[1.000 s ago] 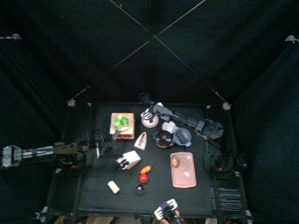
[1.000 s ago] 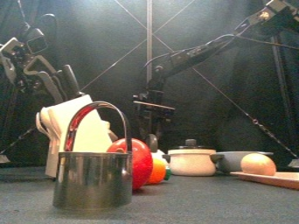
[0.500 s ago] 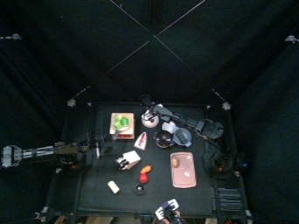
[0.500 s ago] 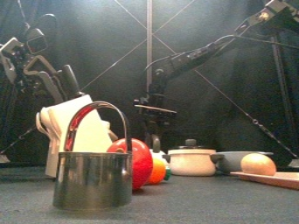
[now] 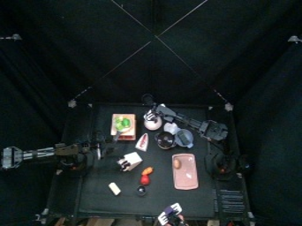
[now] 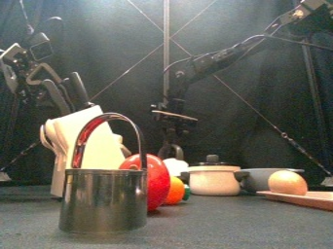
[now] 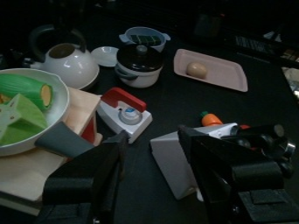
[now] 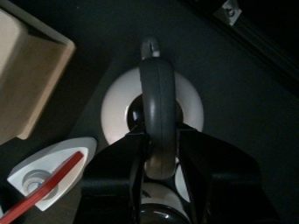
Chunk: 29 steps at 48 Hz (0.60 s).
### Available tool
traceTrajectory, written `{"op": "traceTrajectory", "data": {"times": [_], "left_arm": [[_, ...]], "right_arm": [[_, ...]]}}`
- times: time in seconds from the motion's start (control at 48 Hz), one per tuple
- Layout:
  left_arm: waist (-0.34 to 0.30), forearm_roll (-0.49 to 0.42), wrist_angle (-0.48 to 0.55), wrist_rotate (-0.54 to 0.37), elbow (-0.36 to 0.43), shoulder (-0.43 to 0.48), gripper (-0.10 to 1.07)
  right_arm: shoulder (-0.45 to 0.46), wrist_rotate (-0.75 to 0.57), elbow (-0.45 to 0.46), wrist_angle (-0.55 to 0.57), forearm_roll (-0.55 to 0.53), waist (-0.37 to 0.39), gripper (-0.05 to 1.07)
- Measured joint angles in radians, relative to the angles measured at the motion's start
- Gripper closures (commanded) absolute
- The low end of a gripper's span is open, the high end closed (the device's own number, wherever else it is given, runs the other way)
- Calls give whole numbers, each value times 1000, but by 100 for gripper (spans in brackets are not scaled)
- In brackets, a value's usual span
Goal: Grab kettle
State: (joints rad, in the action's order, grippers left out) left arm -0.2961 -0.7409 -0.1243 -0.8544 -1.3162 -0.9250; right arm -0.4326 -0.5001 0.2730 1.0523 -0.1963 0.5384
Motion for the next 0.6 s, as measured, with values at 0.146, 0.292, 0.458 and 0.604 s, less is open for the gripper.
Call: {"op": "traceTrajectory", "data": {"times": [0.146,0.292,0.458,0.604], "left_arm": [[0,0,0,0,0,0,11],[0,0,0,0,0,0,11],[-2,0,0,0,0,0,11],[0,0,0,0,0,0,11]], "right_arm": [[21,2,0,0,2,-2,36],[21,2,-3,2,3,-2,36],[21,3,-3,2,3,-3,36],[23,3,-3,2,3,-3,36]]}}
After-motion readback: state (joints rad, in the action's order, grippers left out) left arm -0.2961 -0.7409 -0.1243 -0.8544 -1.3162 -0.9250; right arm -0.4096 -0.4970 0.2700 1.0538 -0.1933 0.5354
